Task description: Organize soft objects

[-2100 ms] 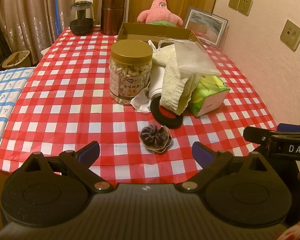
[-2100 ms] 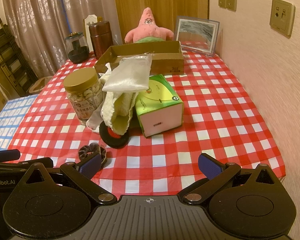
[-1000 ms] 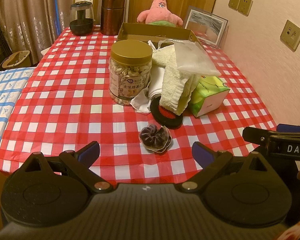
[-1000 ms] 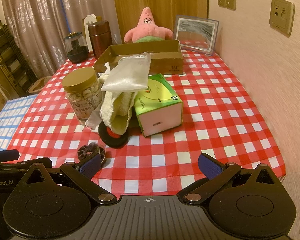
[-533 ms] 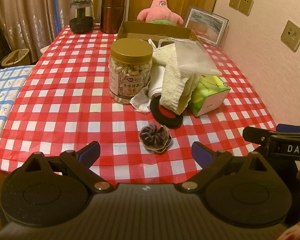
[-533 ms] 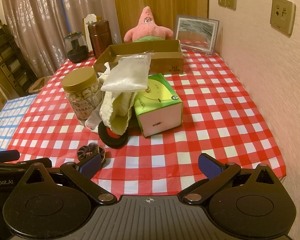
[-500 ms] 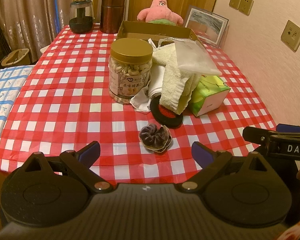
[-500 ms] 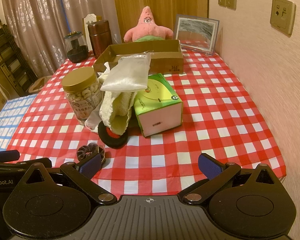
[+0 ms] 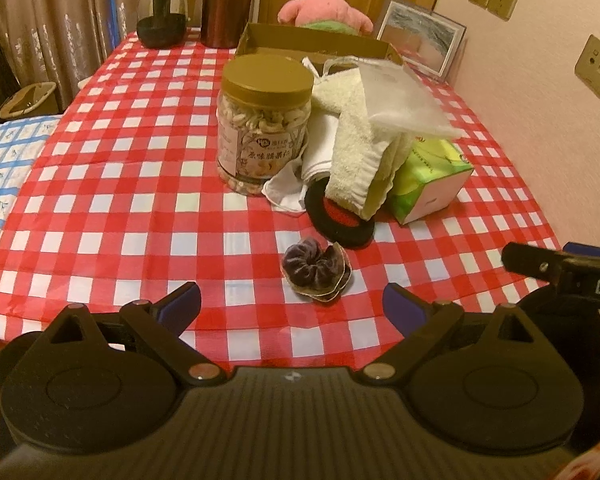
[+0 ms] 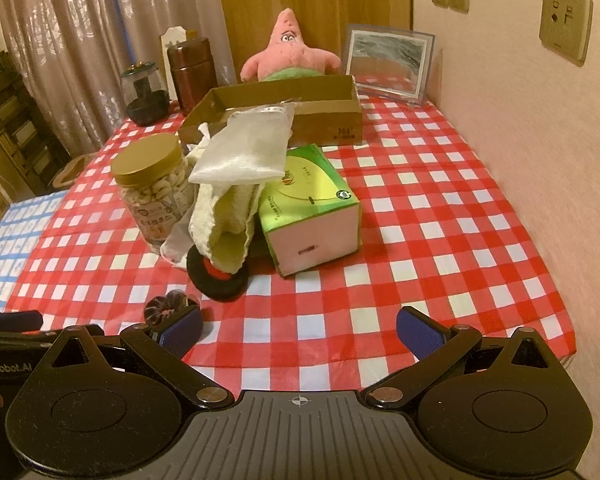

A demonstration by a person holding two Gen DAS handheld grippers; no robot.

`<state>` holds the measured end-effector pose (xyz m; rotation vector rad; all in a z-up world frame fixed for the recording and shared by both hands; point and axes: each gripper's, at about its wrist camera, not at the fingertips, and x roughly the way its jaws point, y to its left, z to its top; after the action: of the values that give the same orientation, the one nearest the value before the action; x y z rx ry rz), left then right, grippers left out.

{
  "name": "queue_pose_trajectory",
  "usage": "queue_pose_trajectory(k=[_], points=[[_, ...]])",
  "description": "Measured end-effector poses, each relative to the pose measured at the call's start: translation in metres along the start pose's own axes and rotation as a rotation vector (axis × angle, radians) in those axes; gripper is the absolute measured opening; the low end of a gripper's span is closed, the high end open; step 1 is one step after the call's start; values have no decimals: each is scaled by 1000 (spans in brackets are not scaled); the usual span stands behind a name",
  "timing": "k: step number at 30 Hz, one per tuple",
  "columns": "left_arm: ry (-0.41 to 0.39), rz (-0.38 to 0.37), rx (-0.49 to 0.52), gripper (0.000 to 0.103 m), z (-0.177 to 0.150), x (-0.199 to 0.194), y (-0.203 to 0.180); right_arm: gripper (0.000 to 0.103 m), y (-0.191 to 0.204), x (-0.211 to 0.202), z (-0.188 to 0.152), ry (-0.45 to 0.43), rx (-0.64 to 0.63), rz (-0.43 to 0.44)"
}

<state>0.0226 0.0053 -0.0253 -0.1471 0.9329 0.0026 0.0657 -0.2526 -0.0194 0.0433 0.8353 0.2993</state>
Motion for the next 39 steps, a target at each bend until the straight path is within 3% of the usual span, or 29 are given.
queue_pose_trajectory(k=[6, 11, 23, 32, 36, 39], points=[[13, -10, 19, 95, 1, 21, 0, 103, -4, 8, 4, -7, 9, 8], [29, -53, 18, 87, 5, 45, -2, 103, -6, 20, 6, 2, 10, 2], [94, -13, 121, 79, 8, 107, -19, 103, -16, 55, 13, 36, 22, 5], [94, -28, 153, 53, 11, 121, -22, 102, -16, 71, 14, 59, 29, 14], [92, -45, 155, 34, 14, 119, -21, 102, -14, 73, 14, 59, 28, 12], [97, -49, 143, 28, 16, 117, -20, 102, -12, 73, 15, 51, 21, 10]])
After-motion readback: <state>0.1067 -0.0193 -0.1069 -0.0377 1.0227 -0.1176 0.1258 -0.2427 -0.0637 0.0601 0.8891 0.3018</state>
